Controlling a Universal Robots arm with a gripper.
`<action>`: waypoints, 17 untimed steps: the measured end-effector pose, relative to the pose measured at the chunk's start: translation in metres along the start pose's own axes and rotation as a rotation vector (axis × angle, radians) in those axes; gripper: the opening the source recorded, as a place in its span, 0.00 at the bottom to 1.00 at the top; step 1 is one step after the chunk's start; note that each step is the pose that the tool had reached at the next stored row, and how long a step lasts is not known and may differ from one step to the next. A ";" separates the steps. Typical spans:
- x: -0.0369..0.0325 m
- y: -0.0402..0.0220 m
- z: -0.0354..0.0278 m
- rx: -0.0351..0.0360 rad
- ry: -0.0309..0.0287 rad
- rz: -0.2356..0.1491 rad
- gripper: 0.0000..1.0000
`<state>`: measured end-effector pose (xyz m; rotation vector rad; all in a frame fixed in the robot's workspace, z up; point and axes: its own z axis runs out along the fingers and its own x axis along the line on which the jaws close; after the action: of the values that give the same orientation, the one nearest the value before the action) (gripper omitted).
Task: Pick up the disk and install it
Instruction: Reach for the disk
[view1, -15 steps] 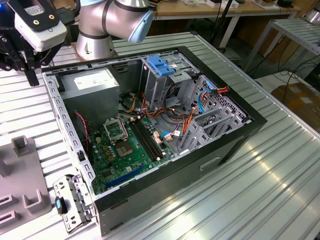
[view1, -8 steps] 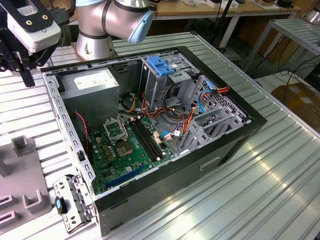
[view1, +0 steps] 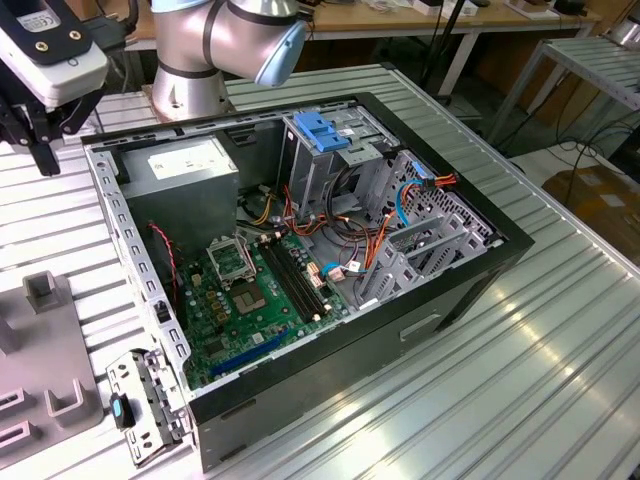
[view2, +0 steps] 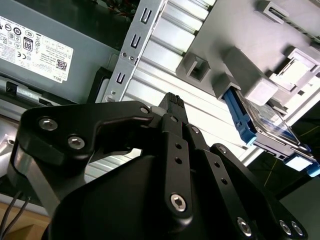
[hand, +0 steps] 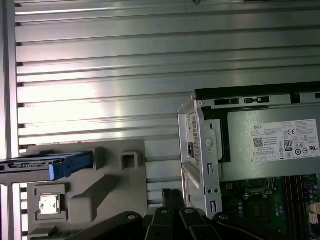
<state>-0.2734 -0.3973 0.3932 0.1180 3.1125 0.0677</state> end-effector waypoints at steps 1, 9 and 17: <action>0.0008 -0.0001 0.0000 0.0000 0.0000 0.000 0.11; 0.0083 -0.0006 -0.0003 0.0000 0.0001 0.000 0.11; 0.0160 -0.0011 -0.0004 0.0000 0.0000 0.000 0.11</action>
<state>-0.2894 -0.3972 0.3932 0.1180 3.1125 0.0677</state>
